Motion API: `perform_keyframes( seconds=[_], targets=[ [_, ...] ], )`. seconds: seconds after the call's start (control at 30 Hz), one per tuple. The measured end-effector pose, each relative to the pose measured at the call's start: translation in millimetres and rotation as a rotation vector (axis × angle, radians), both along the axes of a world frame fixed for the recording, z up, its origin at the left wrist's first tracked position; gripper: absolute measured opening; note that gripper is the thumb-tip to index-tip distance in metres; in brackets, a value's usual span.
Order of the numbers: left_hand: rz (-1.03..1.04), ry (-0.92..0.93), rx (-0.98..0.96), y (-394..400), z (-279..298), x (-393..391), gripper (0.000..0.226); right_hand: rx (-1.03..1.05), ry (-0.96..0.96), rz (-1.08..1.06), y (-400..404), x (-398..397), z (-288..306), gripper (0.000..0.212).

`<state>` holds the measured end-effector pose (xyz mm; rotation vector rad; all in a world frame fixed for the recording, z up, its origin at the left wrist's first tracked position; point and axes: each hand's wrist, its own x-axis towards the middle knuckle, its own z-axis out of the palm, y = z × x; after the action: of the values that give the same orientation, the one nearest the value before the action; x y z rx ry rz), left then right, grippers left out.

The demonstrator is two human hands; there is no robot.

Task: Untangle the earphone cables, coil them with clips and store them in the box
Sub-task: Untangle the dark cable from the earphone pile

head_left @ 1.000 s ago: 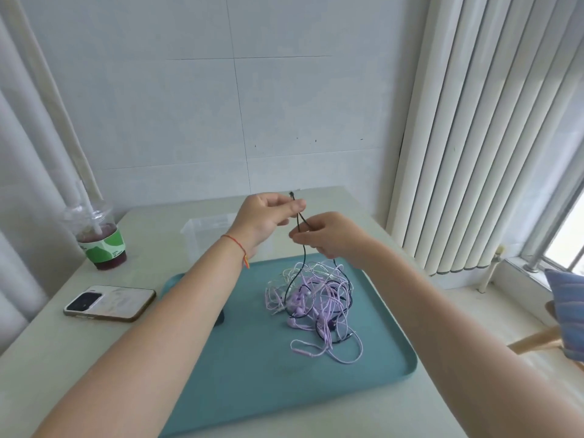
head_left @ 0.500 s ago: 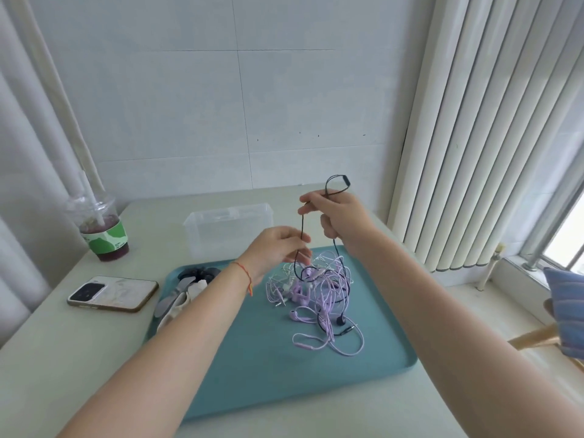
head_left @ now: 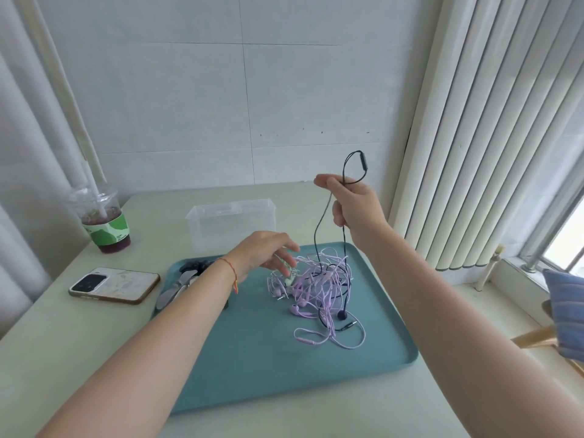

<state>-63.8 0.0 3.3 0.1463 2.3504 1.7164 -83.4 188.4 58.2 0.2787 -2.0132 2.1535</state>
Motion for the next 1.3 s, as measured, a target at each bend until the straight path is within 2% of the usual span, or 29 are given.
perform_keyframes(
  seconds=[0.13, 0.23, 0.37, 0.53, 0.63, 0.77, 0.83, 1.07, 1.2, 1.3],
  targets=[
    [0.056, 0.051, -0.047, 15.2, 9.6, -2.1, 0.029, -0.049, -0.033, 0.08, -5.3, 1.9, 1.9, 0.02],
    [-0.004, 0.031, 0.037, 26.1, 12.3, -2.3, 0.04, -0.051, -0.032, 0.088, -6.3, 1.9, 2.5, 0.02],
    [-0.066, 0.028, -0.02, 29.7, 9.7, -0.4, 0.034, -0.044, -0.019, 0.008, 0.1, 0.6, 0.2, 0.021],
    [-0.037, -0.01, 0.131, 17.2, 3.2, -1.9, 0.019, -0.027, -0.057, -0.087, 7.0, -2.7, -5.2, 0.02],
    [0.082, 0.026, 0.233, 16.3, 6.2, -4.0, 0.009, 0.108, -0.11, -0.029, 6.5, 0.6, -9.7, 0.019],
    [0.206, 0.109, 0.291, 20.1, 16.0, -11.4, 0.009, 0.522, -0.177, 0.108, 5.9, 6.8, -17.6, 0.019],
    [0.233, 0.137, 0.302, 23.2, 21.4, -14.6, 0.01, 0.588, -0.187, 0.15, 3.4, 7.5, -22.8, 0.016],
    [0.252, 0.15, 0.305, 32.6, 21.5, -15.1, 0.012, 0.524, -0.062, 0.102, 0.3, 7.0, -30.1, 0.009],
    [0.16, 0.065, 0.263, 32.6, 8.5, -8.1, 0.005, 0.357, -0.04, 0.017, -0.2, 3.8, -28.9, 0.007],
    [0.063, 0.083, 0.172, 28.9, -4.2, -1.9, 0.008, 0.202, -0.043, 0.0, -3.5, 2.6, -26.0, 0.008]
  ],
)
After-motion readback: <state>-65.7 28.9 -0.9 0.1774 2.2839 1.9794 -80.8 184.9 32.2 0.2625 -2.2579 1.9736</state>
